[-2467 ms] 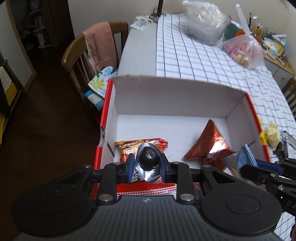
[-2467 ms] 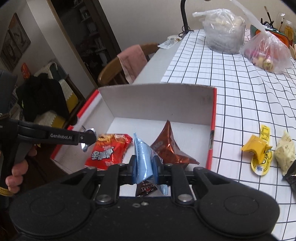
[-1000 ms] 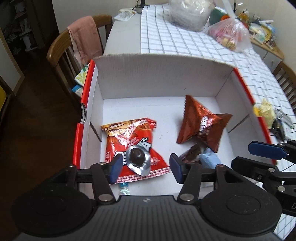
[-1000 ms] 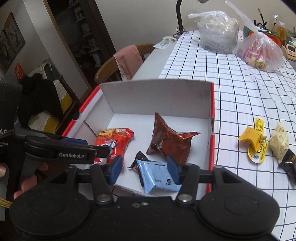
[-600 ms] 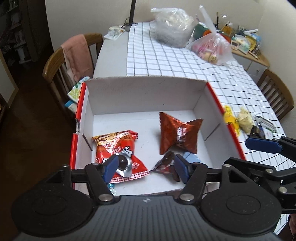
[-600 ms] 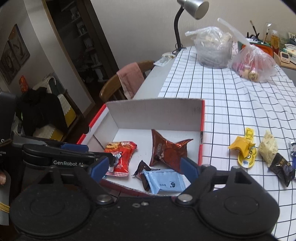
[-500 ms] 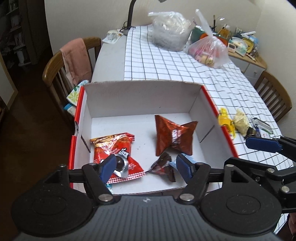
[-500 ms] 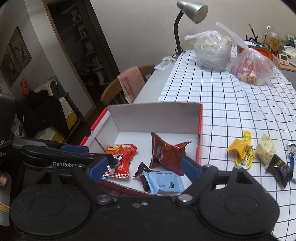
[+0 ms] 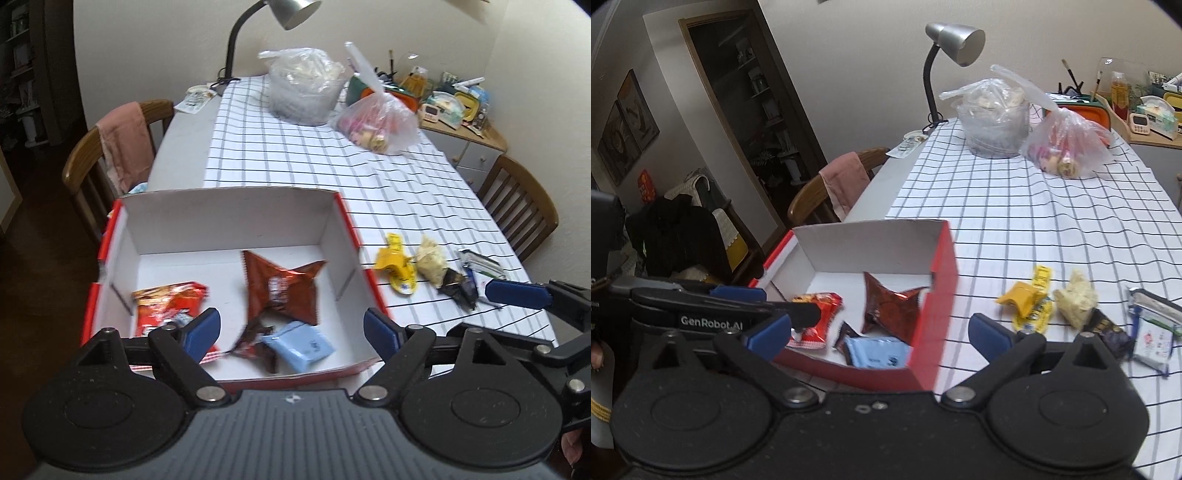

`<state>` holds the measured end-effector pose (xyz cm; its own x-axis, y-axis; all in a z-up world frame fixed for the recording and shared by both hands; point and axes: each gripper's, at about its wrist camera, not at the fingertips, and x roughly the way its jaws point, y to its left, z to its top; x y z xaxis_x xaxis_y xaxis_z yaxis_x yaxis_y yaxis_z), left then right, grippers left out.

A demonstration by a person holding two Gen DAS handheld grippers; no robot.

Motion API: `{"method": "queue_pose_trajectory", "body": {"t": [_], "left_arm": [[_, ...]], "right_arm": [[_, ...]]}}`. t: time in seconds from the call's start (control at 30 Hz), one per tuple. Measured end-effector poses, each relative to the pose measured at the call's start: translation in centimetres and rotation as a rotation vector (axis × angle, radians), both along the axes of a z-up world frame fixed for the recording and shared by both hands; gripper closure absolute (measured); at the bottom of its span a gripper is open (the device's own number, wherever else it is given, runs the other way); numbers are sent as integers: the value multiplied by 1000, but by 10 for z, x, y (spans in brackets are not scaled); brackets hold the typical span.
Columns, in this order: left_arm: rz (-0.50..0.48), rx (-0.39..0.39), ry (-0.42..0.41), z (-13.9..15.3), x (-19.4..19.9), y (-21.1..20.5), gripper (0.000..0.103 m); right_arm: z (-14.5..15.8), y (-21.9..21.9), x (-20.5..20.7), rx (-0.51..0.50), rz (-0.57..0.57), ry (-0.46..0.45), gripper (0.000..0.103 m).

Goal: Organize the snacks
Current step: 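Withdraw both tools from the box toward the remaining snacks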

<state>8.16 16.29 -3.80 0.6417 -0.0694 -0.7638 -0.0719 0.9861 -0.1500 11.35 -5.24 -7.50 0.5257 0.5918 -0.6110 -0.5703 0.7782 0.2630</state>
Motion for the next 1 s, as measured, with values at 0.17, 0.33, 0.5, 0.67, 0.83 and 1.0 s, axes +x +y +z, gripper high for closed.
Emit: {"method": "queue_pose_trajectory", "body": {"t": [0.17,0.33,0.5,0.67,0.83,1.0], "left_arm": [[-12,-15,-7,-1,7,-35,14],[-19,-25,-8,-7,18,-74,14],[-12,-22,7,-16,34,-110,14],[-4,3,23,-26,56,-140,14],[25,49,39,-38,77,-163,14],[59,84,60,-49,98,-175,14]], "right_arm": [[-1,-39,2,-24,2,-21,0],[-3,-85,11,-54,-15,-30,0],[-6,-129,24,-92,-36,-39,0],[-12,-165,39,-129,-35,-53,0],[-23,-190,57,-174,-18,-63,1],[-41,-205,79,-214,18,-48,1]]}}
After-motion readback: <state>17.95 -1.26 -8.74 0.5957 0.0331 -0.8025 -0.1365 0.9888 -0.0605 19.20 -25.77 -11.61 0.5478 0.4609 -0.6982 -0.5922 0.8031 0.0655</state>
